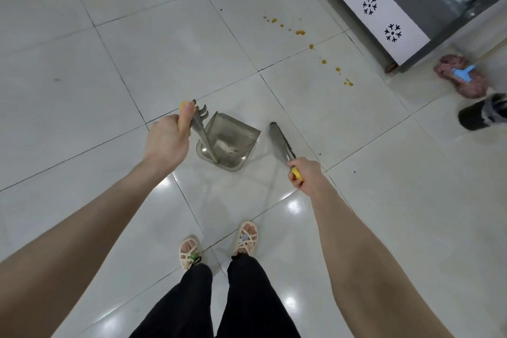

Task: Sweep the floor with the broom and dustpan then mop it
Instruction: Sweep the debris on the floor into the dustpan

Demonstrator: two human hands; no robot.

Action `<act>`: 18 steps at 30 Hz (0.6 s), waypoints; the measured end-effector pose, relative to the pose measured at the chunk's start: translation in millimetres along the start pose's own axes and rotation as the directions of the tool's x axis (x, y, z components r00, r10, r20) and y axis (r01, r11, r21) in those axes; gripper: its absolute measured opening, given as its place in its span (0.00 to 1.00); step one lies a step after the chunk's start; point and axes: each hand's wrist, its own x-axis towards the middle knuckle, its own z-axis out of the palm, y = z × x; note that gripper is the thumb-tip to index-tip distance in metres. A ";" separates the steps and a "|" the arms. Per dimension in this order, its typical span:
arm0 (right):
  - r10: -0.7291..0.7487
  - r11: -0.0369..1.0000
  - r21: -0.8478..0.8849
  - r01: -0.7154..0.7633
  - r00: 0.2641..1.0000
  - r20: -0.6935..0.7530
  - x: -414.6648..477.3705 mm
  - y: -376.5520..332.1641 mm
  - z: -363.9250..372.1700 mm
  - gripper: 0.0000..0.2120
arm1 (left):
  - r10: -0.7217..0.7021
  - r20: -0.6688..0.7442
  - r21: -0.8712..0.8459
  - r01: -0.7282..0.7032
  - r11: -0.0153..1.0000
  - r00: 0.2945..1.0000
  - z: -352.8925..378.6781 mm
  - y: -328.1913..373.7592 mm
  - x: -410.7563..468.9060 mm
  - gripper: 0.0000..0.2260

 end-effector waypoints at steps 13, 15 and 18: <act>-0.023 0.998 -0.053 0.027 0.997 0.069 -58.5 28.1 138.0 0.04 | -0.062 -0.057 0.000 0.063 0.998 0.996 -107.8 -117.9 -5.8 0.35; -0.033 0.999 -0.032 0.034 0.998 0.049 -64.0 28.3 145.6 0.05 | -0.074 -0.056 0.003 0.074 0.997 0.996 -114.4 -127.4 -4.4 0.36; -0.059 0.997 -0.042 0.060 0.998 0.016 -71.3 27.7 162.5 0.03 | -0.111 -0.060 0.004 0.112 0.994 0.992 -129.3 -142.5 0.5 0.35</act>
